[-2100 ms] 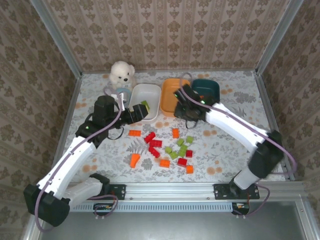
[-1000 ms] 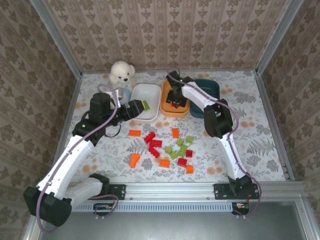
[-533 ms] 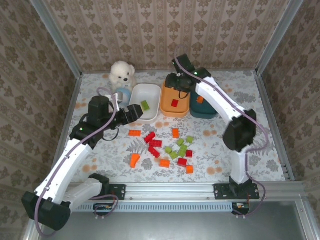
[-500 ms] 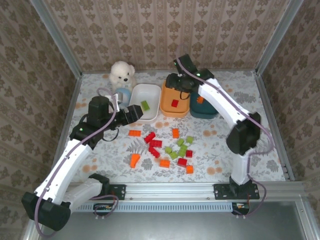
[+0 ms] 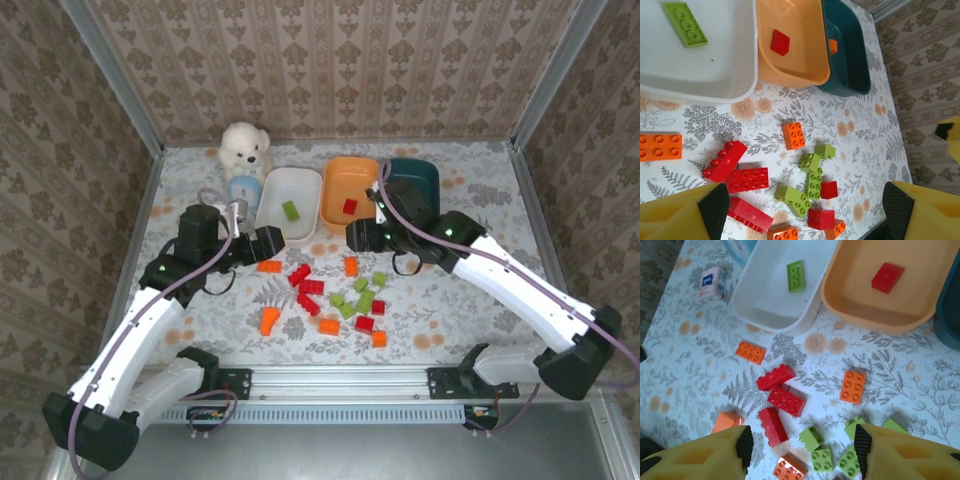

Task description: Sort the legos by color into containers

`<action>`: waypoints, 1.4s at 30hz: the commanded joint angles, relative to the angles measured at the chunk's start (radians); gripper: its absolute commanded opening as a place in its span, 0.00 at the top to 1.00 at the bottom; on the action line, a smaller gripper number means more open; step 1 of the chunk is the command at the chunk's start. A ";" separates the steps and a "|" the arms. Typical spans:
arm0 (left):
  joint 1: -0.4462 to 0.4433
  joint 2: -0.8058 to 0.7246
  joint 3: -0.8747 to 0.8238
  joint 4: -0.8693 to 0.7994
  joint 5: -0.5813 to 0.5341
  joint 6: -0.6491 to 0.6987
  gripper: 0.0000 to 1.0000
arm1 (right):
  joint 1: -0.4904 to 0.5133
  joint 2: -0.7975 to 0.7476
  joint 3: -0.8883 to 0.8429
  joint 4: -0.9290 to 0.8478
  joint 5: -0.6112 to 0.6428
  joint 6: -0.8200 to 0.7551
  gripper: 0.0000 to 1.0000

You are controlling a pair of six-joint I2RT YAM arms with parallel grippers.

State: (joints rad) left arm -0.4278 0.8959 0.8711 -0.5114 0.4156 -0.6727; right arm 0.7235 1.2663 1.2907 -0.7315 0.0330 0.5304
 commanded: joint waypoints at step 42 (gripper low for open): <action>-0.015 -0.516 0.115 -0.561 -0.377 -0.077 0.21 | 0.491 0.998 0.534 -0.087 0.000 0.576 0.45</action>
State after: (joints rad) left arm -0.4381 0.3893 0.9844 -1.0634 0.0071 -0.7563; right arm 1.2217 2.2276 1.7889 -0.7219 -0.0010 1.0378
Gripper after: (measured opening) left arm 0.789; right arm 0.557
